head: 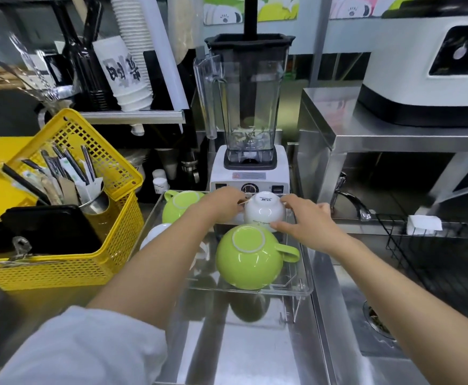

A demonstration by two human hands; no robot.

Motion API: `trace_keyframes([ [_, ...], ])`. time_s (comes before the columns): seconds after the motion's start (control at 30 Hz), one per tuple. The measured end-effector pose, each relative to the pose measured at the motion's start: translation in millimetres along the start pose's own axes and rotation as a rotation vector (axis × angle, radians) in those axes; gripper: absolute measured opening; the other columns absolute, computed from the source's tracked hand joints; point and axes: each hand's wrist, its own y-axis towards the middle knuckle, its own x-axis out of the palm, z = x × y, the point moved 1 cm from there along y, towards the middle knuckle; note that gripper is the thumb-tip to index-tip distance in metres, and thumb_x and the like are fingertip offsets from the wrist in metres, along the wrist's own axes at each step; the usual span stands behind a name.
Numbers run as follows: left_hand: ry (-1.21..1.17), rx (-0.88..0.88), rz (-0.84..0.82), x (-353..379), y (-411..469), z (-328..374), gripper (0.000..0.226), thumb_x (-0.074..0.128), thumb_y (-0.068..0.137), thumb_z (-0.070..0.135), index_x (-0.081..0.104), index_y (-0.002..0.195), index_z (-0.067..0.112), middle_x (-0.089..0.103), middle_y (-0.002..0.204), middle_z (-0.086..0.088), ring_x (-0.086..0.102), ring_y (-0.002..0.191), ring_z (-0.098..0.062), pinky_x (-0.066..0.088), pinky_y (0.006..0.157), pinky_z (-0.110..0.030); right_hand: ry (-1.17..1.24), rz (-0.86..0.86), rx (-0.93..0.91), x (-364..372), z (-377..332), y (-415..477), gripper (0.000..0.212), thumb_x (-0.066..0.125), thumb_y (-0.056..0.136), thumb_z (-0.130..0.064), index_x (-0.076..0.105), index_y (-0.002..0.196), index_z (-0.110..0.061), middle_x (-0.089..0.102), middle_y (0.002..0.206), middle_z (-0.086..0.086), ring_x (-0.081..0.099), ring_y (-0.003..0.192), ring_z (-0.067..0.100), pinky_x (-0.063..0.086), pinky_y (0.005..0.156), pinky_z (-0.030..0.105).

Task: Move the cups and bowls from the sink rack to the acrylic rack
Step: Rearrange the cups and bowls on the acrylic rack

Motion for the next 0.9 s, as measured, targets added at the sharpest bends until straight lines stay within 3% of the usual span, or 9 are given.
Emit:
trace_keyframes([
  [0.1, -0.032, -0.013, 0.035, -4.3, -0.7, -3.1, 0.014, 0.047, 0.093, 0.021, 0.047, 0.081, 0.013, 0.052, 0.087, -0.007, 0.048, 0.081, -0.026, 0.036, 0.069, -0.034, 0.014, 0.004, 0.007, 2.0, -0.8, 1.4, 0.049, 0.058, 0.083, -0.043, 0.043, 0.123, -0.02, 0.057, 0.126, 0.003, 0.048, 0.119, 0.023, 0.022, 0.09, 0.038],
  [0.3, -0.163, -0.055, 0.021, -21.3, -7.2, 4.4, 0.018, 0.043, 0.086, 0.009, 0.038, 0.069, 0.01, 0.045, 0.076, -0.009, 0.038, 0.071, -0.023, 0.03, 0.062, -0.033, 0.099, -0.047, 0.024, 2.0, -0.5, 10.4, 0.042, 0.049, 0.09, -0.039, 0.038, 0.127, -0.023, 0.058, 0.125, -0.001, 0.049, 0.117, 0.022, 0.017, 0.09, 0.033],
  [0.37, -0.298, -0.096, 0.014, -25.6, -8.4, 6.1, 0.019, 0.047, 0.084, 0.005, 0.042, 0.066, 0.009, 0.048, 0.072, -0.01, 0.045, 0.068, -0.022, 0.04, 0.061, -0.034, 0.143, -0.053, 0.03, -0.9, -1.1, 10.0, 0.041, 0.048, 0.09, -0.038, 0.04, 0.128, -0.024, 0.059, 0.124, -0.002, 0.049, 0.115, 0.021, 0.016, 0.09, 0.032],
  [0.43, -0.485, -0.154, 0.031, -28.5, -10.3, 6.0, 0.021, 0.053, 0.086, 0.008, 0.047, 0.066, 0.012, 0.054, 0.07, -0.006, 0.055, 0.063, -0.021, 0.051, 0.06, -0.026, 0.195, -0.03, 0.02, -3.3, -1.6, 10.9, 0.038, 0.05, 0.089, -0.038, 0.045, 0.125, -0.025, 0.061, 0.117, -0.003, 0.05, 0.11, 0.018, 0.016, 0.091, 0.031],
  [0.57, -0.698, -0.204, 0.059, -29.1, -12.4, 6.7, 0.019, 0.057, 0.086, 0.008, 0.048, 0.07, 0.012, 0.057, 0.071, -0.005, 0.061, 0.056, -0.013, 0.056, 0.052, -0.021, 0.257, 0.034, -0.023, -5.3, -12.3, 14.8, 0.047, 0.058, 0.081, -0.047, 0.046, 0.123, -0.029, 0.059, 0.121, -0.005, 0.05, 0.118, 0.017, 0.019, 0.092, 0.033],
  [0.7, -0.692, -0.238, -0.001, -29.4, -16.6, 14.3, 0.009, 0.058, 0.084, 0.008, 0.053, 0.079, 0.004, 0.063, 0.066, -0.013, 0.068, 0.055, -0.021, 0.061, 0.065, -0.032, 0.169, 0.006, -0.054, -0.3, -26.0, 16.2, 0.074, 0.063, 0.073, -0.056, 0.033, 0.133, -0.022, 0.045, 0.138, 0.001, 0.037, 0.129, 0.019, 0.018, 0.095, 0.034],
  [0.77, -0.642, -0.227, -0.062, -28.9, -20.0, 19.6, 0.015, 0.055, 0.087, 0.012, 0.053, 0.078, 0.0, 0.065, 0.063, -0.015, 0.065, 0.044, -0.017, 0.058, 0.058, -0.028, 0.16, -0.056, -0.043, 1.1, -30.3, 16.4, 0.093, 0.065, 0.069, -0.06, 0.02, 0.14, -0.022, 0.034, 0.148, 0.0, 0.029, 0.136, 0.019, 0.019, 0.106, 0.041],
  [0.83, -0.568, -0.195, -0.076, -29.8, -20.5, 24.2, 0.023, 0.056, 0.088, 0.02, 0.057, 0.075, 0.001, 0.066, 0.065, -0.013, 0.062, 0.046, -0.015, 0.053, 0.055, -0.024, 0.203, -0.099, -0.037, 1.2, -33.8, 17.6, 0.094, 0.068, 0.067, -0.058, 0.02, 0.14, -0.023, 0.034, 0.149, 0.002, 0.029, 0.136, 0.022, 0.024, 0.106, 0.043],
  [0.9, -0.502, -0.158, -0.039, -32.3, -18.9, 27.1, 0.026, 0.058, 0.086, 0.027, 0.062, 0.075, 0.003, 0.063, 0.069, -0.011, 0.055, 0.06, -0.021, 0.046, 0.063, -0.03, 0.24, -0.103, -0.06, 1.1, -37.4, 21.2, 0.083, 0.07, 0.068, -0.053, 0.03, 0.133, -0.02, 0.041, 0.142, 0.007, 0.038, 0.128, 0.025, 0.033, 0.098, 0.041],
])
